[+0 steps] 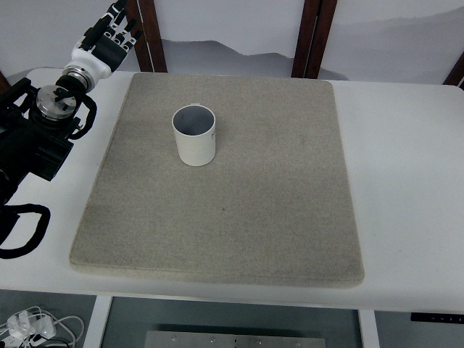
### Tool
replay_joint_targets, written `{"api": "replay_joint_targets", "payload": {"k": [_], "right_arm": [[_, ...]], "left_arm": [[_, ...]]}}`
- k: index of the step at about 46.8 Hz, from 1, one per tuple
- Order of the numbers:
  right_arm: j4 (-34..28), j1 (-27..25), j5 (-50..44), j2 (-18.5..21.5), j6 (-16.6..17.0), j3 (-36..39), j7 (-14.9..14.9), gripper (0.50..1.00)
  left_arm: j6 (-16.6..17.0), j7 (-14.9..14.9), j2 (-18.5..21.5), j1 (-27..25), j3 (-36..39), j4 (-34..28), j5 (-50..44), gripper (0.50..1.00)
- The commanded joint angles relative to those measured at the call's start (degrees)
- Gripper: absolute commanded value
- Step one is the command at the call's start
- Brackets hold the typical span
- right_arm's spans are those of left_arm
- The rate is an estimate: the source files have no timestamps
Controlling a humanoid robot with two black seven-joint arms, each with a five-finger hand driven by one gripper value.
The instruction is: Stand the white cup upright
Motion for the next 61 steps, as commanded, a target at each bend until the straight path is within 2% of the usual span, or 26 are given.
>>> {"api": "replay_joint_targets", "payload": {"k": [1,10,16,22,26,32,34,43,47,61], "right_arm": [[0.0,0.0,0.0,0.0,0.0,-0.04,0.0,0.952],[0.0,0.0,0.0,0.0,0.0,-0.04,0.0,0.952],[0.0,0.0,0.0,0.0,0.0,-0.04,0.0,0.952],[0.0,0.0,-0.53,0.0,-0.18,-0.04,0.0,0.952],[0.52,0.0,-0.35,0.0,0.44,0.04,0.0,0.952],[0.09,0.09,-0.62,0.0,0.18,-0.04,0.0,0.952],[0.09,0.09,-0.53,0.0,0.18,0.31,0.0,0.952],[0.09,0.09,-0.53,0.0,0.09,0.48,0.0,0.952],[0.09,0.09,-0.35,0.0,0.09,0.66,0.0,0.952],[0.0,-0.26,0.09,0.0,0.0,0.04,0.0,0.952]], "left_arm": [[-0.26,1.54,-0.01,0.33,-3.34,-0.01,-0.64,0.996],[-0.52,3.38,-0.01,0.59,-8.43,0.16,-3.36,0.996],[-0.88,6.2,-0.36,1.12,-9.41,0.34,-4.77,0.996],[-3.33,6.81,-1.15,1.56,-9.05,0.6,-3.98,0.996],[-4.13,6.2,-1.15,1.73,-8.27,0.69,-3.37,0.994],[-5.53,3.74,-1.06,1.56,-1.5,0.69,0.67,0.994],[-5.88,2.25,-0.89,1.47,-0.97,0.69,1.47,0.994],[-6.15,0.84,-0.27,1.21,0.79,1.13,2.96,0.994],[-6.24,-0.65,0.17,1.03,1.14,2.53,5.16,0.994],[-6.15,-1.1,1.14,0.94,1.23,2.8,6.66,0.994]]}}
